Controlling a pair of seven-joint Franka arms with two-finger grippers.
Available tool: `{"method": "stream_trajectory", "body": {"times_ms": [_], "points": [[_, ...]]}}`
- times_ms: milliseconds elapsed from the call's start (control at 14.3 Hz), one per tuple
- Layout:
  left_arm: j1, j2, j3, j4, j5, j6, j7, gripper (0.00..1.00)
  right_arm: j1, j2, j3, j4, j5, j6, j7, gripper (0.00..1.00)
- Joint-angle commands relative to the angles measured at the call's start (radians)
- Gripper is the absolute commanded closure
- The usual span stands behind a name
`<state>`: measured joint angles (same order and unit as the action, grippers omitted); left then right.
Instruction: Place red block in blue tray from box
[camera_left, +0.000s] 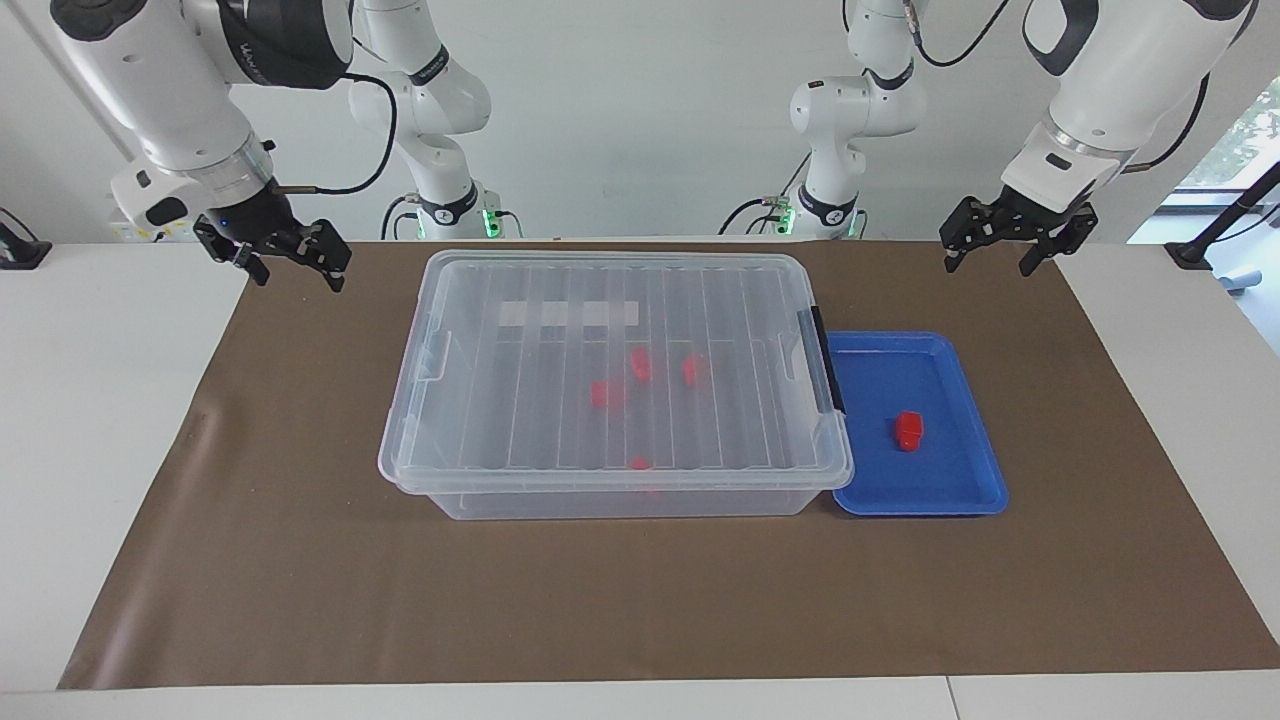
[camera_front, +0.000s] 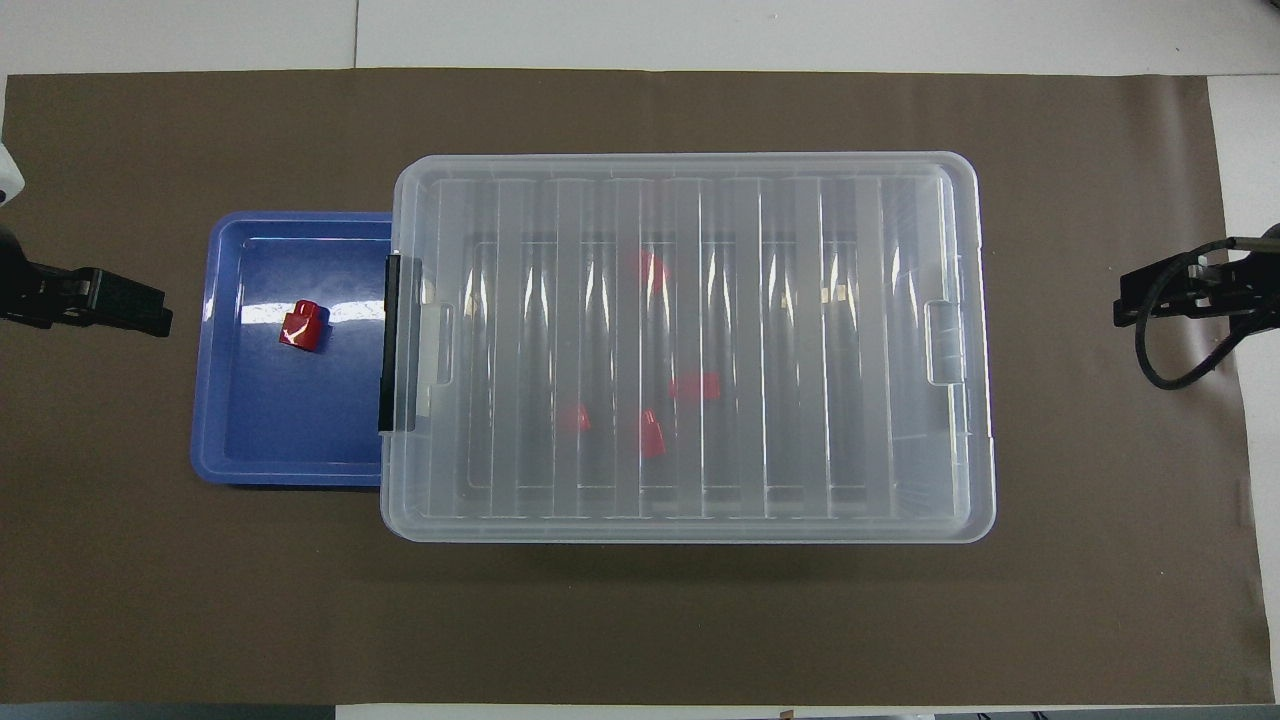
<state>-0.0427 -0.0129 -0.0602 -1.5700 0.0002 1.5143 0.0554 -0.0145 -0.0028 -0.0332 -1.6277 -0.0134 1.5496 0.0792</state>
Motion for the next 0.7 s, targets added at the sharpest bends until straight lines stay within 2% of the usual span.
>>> {"method": "stream_trajectory", "body": {"times_ms": [0, 140, 629], "points": [[0.004, -0.027, 0.000, -0.033, -0.020, 0.030, 0.015, 0.00, -0.012, 0.027, -0.001, 0.015, 0.006, -0.022, -0.021, 0.00], [0.007, -0.029, -0.001, -0.041, -0.023, 0.030, 0.017, 0.00, -0.008, 0.024, -0.019, 0.015, 0.010, -0.016, -0.019, 0.00], [0.003, -0.027, 0.000, -0.041, -0.023, 0.056, 0.004, 0.00, -0.010, 0.003, -0.005, 0.012, 0.023, -0.006, -0.021, 0.00]]}}
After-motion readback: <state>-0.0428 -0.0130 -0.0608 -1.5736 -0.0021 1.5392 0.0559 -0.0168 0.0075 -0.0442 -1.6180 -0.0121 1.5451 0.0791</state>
